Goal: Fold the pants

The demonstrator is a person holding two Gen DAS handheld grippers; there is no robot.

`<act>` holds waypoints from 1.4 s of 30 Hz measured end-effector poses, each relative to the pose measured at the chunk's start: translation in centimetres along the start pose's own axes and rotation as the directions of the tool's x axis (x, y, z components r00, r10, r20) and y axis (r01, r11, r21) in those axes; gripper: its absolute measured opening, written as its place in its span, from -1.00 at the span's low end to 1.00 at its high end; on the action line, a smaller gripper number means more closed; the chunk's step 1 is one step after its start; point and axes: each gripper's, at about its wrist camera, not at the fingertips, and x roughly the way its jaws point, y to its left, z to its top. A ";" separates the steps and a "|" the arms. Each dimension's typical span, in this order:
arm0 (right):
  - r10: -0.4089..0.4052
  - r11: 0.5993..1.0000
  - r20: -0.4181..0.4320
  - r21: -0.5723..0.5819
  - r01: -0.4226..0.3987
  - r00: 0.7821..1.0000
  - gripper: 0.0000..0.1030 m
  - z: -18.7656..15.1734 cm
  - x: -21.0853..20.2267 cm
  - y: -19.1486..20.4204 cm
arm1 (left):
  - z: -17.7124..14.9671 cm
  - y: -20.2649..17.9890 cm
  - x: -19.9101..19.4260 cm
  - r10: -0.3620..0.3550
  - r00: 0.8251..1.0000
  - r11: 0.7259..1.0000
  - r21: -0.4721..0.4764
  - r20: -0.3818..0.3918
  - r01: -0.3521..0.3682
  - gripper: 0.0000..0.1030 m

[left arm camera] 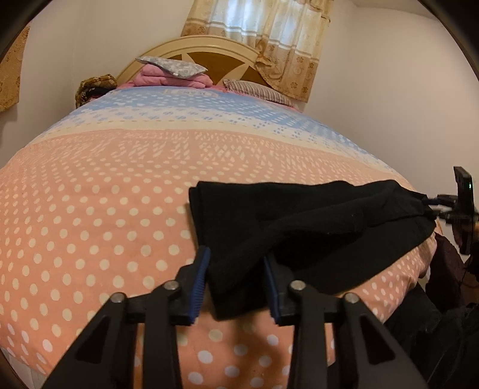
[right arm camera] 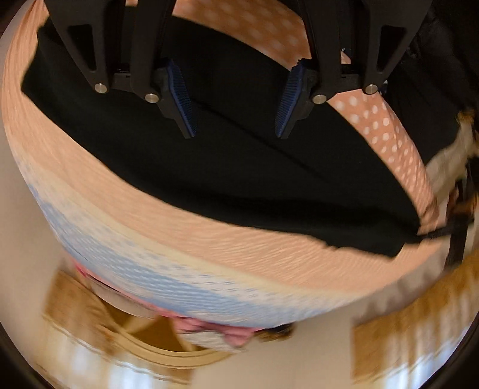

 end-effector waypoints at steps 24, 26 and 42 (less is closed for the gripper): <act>0.002 0.988 -0.018 -0.157 -0.005 1.000 -0.93 1.5 1.7 4.2 | 0.5 0.5 -0.5 -0.028 0.999 0.999 -0.019 0.025 0.029 -0.56; 0.022 0.988 -0.037 -0.155 -0.028 0.999 -0.93 1.1 1.5 4.5 | 0.2 0.5 -0.5 -0.029 0.999 0.999 -0.022 0.019 0.030 -0.56; 0.056 0.982 -0.127 -0.174 -0.078 0.990 -0.94 -2.2 2.3 5.7 | -1.6 1.2 -1.5 -0.028 0.999 0.999 -0.036 0.023 0.029 -0.56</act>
